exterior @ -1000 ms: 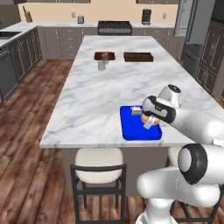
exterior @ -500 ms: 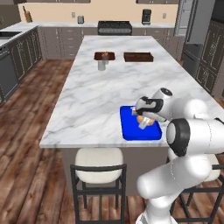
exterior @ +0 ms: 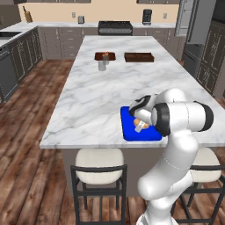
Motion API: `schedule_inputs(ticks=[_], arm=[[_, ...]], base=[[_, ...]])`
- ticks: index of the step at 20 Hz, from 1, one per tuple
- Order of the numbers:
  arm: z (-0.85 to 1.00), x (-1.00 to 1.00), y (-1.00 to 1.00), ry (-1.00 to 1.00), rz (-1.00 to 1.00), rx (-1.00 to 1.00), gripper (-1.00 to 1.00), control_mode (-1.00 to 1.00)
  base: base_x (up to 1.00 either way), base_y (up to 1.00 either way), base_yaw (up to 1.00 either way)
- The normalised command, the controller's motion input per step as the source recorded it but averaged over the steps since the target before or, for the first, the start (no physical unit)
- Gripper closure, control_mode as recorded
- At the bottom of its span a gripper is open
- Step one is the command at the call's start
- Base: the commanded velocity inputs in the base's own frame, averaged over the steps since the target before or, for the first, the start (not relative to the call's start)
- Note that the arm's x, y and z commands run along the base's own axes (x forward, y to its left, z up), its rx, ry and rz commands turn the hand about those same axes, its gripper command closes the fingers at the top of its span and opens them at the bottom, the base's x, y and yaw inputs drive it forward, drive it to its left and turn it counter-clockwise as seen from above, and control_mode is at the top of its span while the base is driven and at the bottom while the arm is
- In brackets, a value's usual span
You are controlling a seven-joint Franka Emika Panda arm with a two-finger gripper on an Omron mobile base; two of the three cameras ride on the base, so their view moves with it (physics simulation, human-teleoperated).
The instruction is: Take the cake and donut from the fridge and place them on the empty tray on the dining counter.
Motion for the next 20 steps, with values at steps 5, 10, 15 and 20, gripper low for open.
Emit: schedule_inputs(ticks=[5,10,15,20], arm=[[-0.34,0.59,0.0,0.0,0.0,0.0,1.0,-1.0],[-0.07,0.49,-0.11,0.06,0.0,0.0,-1.0,-1.0],[0.17,-0.22,-0.24,0.01,0.0,0.0,-1.0,-1.0],[0.12,-0.08,0.06,0.08,0.0,0.0,-1.0,-1.0]], base=[[0.0,0.0,0.0],[0.0,0.0,0.0],[0.0,0.0,0.0],[0.0,0.0,0.0]])
